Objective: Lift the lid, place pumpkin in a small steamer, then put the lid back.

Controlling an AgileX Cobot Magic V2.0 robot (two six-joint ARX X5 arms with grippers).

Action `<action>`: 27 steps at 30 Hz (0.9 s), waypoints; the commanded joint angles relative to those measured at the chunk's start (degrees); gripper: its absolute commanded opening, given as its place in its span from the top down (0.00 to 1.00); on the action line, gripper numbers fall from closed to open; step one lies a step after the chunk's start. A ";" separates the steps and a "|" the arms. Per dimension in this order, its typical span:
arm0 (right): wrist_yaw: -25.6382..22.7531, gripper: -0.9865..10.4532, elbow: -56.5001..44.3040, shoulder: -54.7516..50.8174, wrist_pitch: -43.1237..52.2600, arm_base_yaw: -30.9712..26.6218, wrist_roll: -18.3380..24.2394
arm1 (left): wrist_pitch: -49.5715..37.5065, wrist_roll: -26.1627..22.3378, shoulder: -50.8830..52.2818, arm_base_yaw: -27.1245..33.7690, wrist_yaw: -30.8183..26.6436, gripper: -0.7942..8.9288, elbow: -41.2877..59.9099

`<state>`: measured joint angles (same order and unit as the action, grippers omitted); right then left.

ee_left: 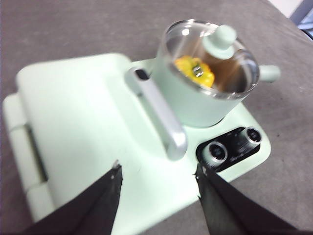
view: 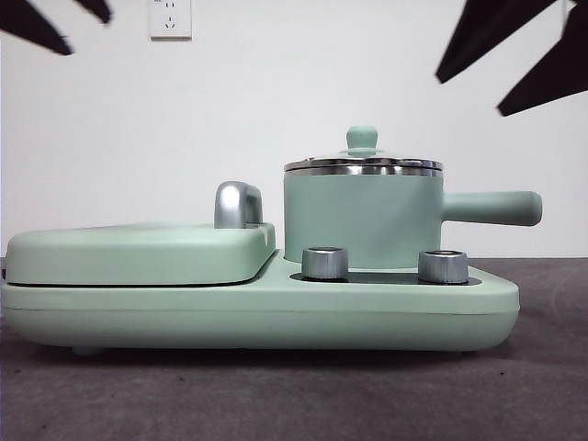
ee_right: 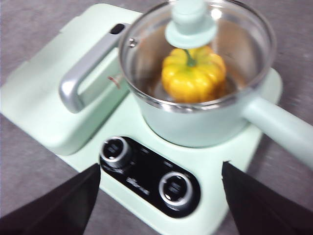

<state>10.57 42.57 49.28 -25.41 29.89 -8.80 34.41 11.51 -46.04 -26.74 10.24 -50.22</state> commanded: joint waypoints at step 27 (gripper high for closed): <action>10.23 0.90 0.20 2.25 4.42 0.39 0.48 | 4.76 1.38 8.63 0.85 -0.59 0.91 2.97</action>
<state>20.80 42.57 51.35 -21.65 29.89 -8.80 40.07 13.47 -37.21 -25.69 9.39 -46.76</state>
